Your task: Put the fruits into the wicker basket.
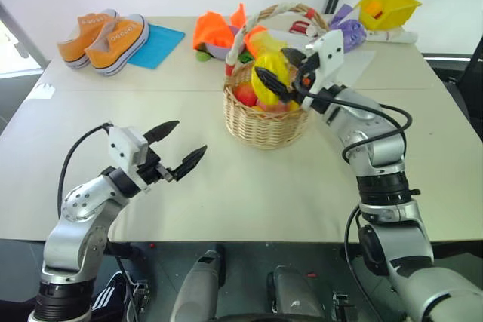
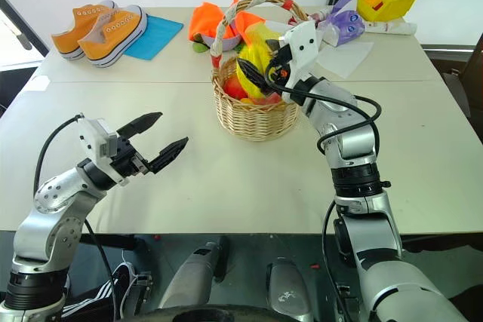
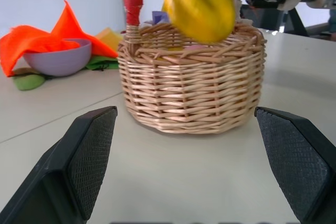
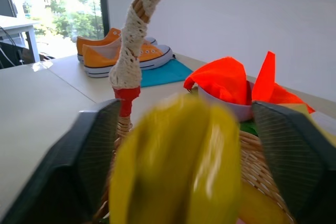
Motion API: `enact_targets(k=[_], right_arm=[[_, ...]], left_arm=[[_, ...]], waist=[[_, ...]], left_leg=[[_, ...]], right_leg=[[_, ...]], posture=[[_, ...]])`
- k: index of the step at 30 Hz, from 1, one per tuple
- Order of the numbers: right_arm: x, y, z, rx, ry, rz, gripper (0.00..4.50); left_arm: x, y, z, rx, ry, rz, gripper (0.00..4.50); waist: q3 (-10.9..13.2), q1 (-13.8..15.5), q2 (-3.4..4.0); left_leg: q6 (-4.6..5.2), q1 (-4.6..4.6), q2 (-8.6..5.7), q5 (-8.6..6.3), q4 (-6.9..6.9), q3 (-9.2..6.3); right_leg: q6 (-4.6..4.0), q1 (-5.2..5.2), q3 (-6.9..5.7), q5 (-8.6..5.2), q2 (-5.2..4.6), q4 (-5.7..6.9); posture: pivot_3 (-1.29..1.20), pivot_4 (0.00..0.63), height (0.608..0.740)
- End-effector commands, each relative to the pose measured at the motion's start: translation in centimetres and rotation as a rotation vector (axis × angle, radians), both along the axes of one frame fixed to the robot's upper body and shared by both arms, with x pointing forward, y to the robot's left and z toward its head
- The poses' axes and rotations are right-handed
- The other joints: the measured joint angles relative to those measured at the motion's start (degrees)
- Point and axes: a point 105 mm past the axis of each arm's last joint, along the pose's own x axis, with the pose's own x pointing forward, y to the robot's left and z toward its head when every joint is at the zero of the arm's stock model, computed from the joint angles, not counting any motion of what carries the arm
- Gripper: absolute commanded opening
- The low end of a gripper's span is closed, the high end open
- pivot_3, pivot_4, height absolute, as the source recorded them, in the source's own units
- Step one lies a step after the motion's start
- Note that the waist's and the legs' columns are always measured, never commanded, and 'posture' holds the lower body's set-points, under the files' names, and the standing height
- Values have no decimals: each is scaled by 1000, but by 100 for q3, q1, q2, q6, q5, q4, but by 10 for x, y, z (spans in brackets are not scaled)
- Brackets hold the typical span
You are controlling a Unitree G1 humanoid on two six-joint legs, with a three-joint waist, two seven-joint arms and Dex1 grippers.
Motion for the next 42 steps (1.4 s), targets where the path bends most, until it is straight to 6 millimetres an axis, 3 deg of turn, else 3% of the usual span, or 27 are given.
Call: enact_targets(k=[1, 4, 7, 10, 15, 21, 27, 30, 37, 42], right_arm=[[-29, -3, 33, 29, -154, 119, 4451], [-59, -10, 44, 27, -203, 229, 4451], [-70, -38, 32, 0, -147, 181, 4451], [-58, -77, 21, -22, -136, -28, 4451], [-24, -106, 13, 12, -98, -314, 4451], [-2, -88, 9, 57, -93, -320, 4451], [18, -73, 2, 41, -89, -359, 4451], [26, -79, -2, 22, -75, -404, 3544], [25, -102, -9, 9, -59, -452, 172], [5, -143, -5, 15, -70, -491, 163]], left_arm=[[-7, -8, 5, 2, -23, -36, 4500], [-10, -10, 4, 1, -12, -61, 4500], [-16, -17, 3, 12, -9, -116, 4500], [-17, -22, 4, 6, -14, -154, 4500], [-15, -32, 8, -11, -19, -202, 4500], [-11, -27, 6, 12, -20, -199, 4500], [0, -16, 12, 0, -75, -84, 4500], [-1, -17, 11, -5, -76, -70, 4500], [-7, -21, 8, -16, -65, -75, 4500], [-7, -25, 6, -26, -55, -97, 4500]], waist=[[0, 3, 0], [0, 15, 0], [0, 36, -1], [-5, 28, -8], [-4, -22, -3], [-4, -17, -1], [-4, 6, -1], [-4, 17, -1], [-3, 6, -1], [-3, 114, -1]], left_leg=[[0, 0, 0, 0, 0, 0], [1, -1, 0, -1, 1, -2], [1, 0, -1, -2, 1, -3], [1, 2, 0, -3, 2, -5], [1, 3, 5, -3, 0, 5], [1, 1, 4, -1, -7, 5], [0, 6, 4, 1, -2, 2], [0, 6, 1, 1, -1, 1], [-2, 5, 3, 2, -2, 2], [-1, 5, -3, 1, 4, 1]], right_leg=[[0, 0, 0, 0, 0, 0], [0, 1, 0, 0, -1, -1], [0, 3, 0, 0, -4, -3], [-1, 11, -1, -1, -9, -14], [-3, 3, 3, -1, -10, -9], [-2, 12, 2, 0, 0, -4], [-2, 5, 1, 0, 3, 0], [-1, 6, 1, 0, 2, 0], [-2, 11, 2, 0, 4, 6], [-1, 8, 0, 0, -2, 3]], posture=[[0, 150, 740], [0, 150, 740], [0, 150, 740], [0, 150, 740], [0, 150, 740], [0, 150, 740], [0, 150, 740], [0, 150, 740], [0, 150, 740], [0, 150, 740]])
